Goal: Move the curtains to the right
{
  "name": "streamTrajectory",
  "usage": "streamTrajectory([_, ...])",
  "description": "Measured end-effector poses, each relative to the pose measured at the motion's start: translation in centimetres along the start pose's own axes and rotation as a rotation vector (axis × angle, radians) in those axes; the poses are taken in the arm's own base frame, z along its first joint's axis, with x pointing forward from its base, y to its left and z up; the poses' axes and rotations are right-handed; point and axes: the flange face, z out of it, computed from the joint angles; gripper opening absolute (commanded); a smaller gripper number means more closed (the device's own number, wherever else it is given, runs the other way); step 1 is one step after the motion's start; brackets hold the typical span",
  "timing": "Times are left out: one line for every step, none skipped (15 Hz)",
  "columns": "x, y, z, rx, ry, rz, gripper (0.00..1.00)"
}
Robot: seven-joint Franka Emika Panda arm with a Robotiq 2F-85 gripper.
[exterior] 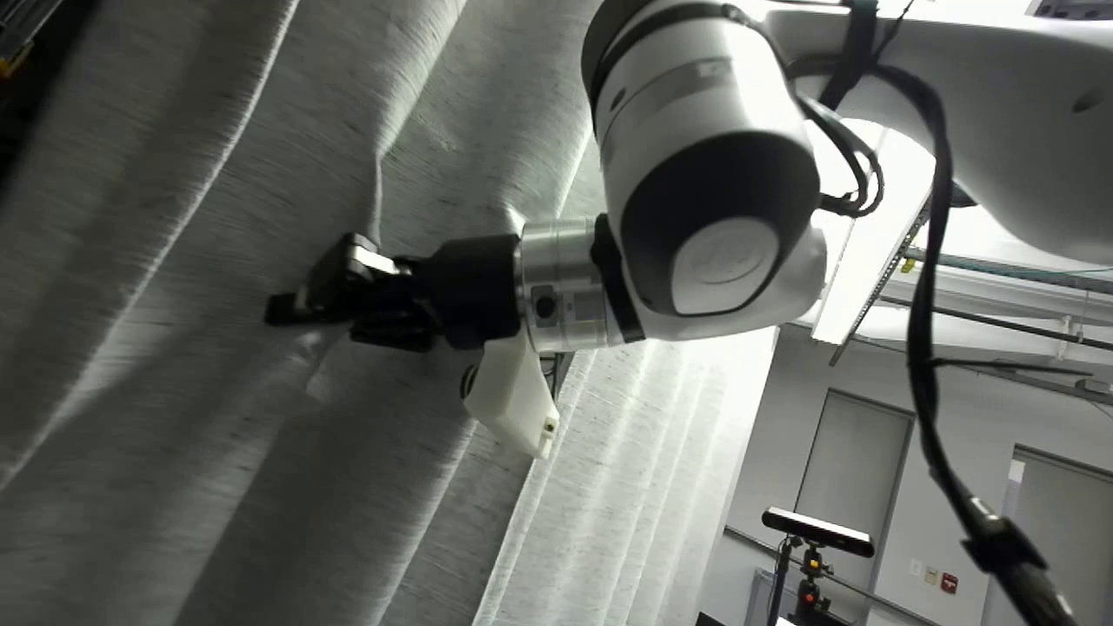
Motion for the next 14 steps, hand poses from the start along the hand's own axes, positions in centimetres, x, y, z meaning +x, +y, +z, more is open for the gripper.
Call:
streamTrajectory([0.5, 2.5, 0.0, -0.052, 0.005, 0.018, 0.0])
streamTrajectory([0.9, 5.0, 0.0, -0.103, 0.01, 0.033, 0.0])
streamTrajectory([1.3, 7.5, 0.0, -0.156, 0.015, 0.052, 0.0])
streamTrajectory([1.7, 9.9, -0.1, -0.204, 0.022, 0.072, 0.0])
streamTrajectory([2.1, 12.2, -0.3, -0.25, 0.03, 0.096, 0.0])
streamTrajectory([2.5, 14.5, -0.6, -0.292, 0.041, 0.12, 0.0])
streamTrajectory([2.9, 16.8, -1.0, -0.334, 0.053, 0.144, 0.0])
streamTrajectory([3.4, 18.9, -1.7, -0.37, 0.07, 0.17, 0.0])
streamTrajectory([3.9, 21.0, -2.4, -0.403, 0.087, 0.194, 0.0])
streamTrajectory([4.4, 23.0, -3.3, -0.437, 0.107, 0.221, 0.0])
streamTrajectory([4.7, 24.8, -4.2, -0.468, 0.125, 0.248, 0.0])
streamTrajectory([4.8, 26.6, -5.0, -0.499, 0.14, 0.278, 0.0])
streamTrajectory([4.9, 28.4, -5.8, -0.529, 0.155, 0.309, 0.0])
streamTrajectory([5.1, 30.0, -6.4, -0.554, 0.17, 0.334, 0.0])
